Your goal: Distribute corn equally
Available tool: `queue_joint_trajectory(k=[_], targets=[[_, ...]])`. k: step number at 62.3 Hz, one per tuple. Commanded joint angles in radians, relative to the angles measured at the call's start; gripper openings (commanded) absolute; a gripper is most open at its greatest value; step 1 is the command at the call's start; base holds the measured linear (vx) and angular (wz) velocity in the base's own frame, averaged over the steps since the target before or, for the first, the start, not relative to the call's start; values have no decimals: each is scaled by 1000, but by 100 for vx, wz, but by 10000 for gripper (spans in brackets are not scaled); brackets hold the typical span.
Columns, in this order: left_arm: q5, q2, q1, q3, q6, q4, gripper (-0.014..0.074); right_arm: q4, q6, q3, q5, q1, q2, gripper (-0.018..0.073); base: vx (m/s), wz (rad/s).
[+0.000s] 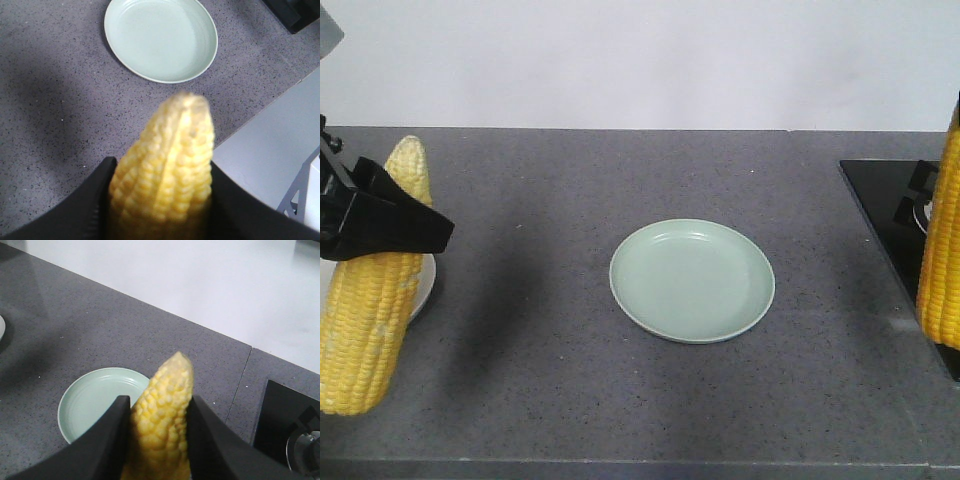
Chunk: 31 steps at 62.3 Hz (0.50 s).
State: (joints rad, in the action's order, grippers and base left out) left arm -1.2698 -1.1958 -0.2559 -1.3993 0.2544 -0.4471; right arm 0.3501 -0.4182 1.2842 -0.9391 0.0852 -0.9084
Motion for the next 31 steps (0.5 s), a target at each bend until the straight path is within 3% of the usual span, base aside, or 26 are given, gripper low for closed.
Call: queue_joint_trajectory(k=[1, 31], targets=[[45, 27, -3, -23, 1, -38, -6, 20, -7, 25, 73, -6, 3, -4, 4, 0], [45, 27, -3, -23, 1, -38, -6, 20, -7, 25, 74, -6, 3, -4, 4, 0]])
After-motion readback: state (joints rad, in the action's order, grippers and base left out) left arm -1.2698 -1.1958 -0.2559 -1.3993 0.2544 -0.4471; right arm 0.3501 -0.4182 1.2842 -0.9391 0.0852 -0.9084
